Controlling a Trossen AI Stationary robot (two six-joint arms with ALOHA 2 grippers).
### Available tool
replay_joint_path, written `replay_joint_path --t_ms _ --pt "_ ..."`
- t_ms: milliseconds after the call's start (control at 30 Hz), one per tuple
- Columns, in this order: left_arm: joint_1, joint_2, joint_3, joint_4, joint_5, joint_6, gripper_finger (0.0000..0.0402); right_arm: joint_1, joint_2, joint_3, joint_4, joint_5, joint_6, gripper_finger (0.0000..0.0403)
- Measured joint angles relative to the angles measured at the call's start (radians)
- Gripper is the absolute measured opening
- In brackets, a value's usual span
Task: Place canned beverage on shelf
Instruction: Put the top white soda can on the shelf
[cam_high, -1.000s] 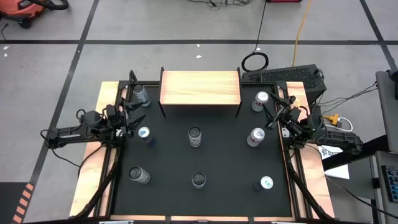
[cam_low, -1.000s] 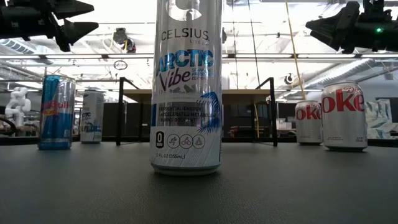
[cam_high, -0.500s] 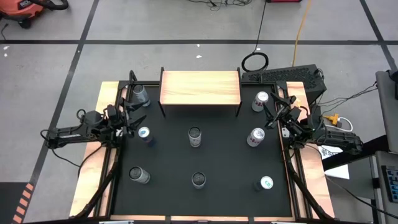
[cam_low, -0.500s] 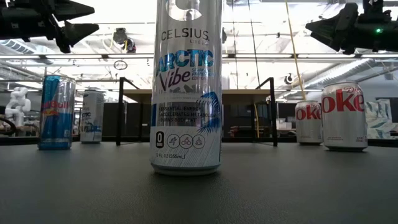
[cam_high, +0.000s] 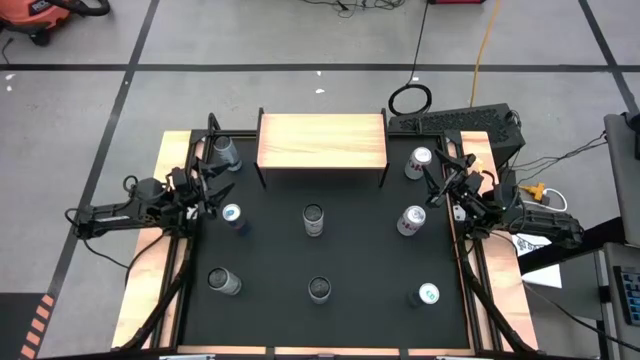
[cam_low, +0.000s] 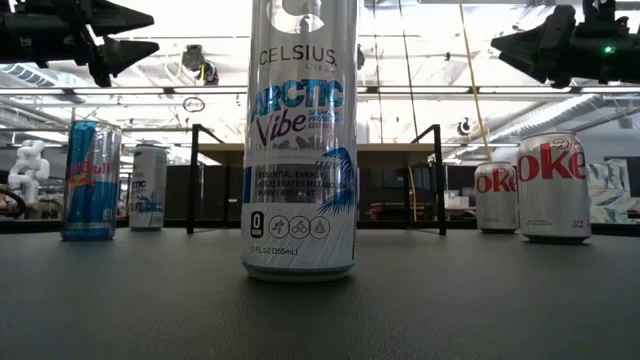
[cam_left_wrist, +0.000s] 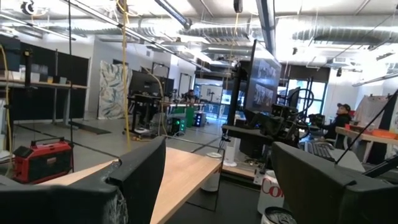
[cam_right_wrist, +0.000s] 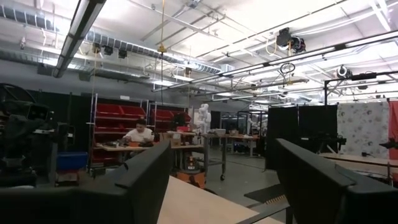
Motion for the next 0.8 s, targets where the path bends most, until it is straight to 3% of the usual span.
replay_joint_path --t_ms 433,800 --pt "0.000 0.000 0.000 0.000 0.000 0.000 0.0293 0.000 0.000 0.000 -0.037 -0.002 0.109 0.0268" --pt "0.000 0.000 0.000 0.000 0.000 0.000 0.0293 -0.001 0.000 0.000 -0.037 0.003 0.129 0.0363"
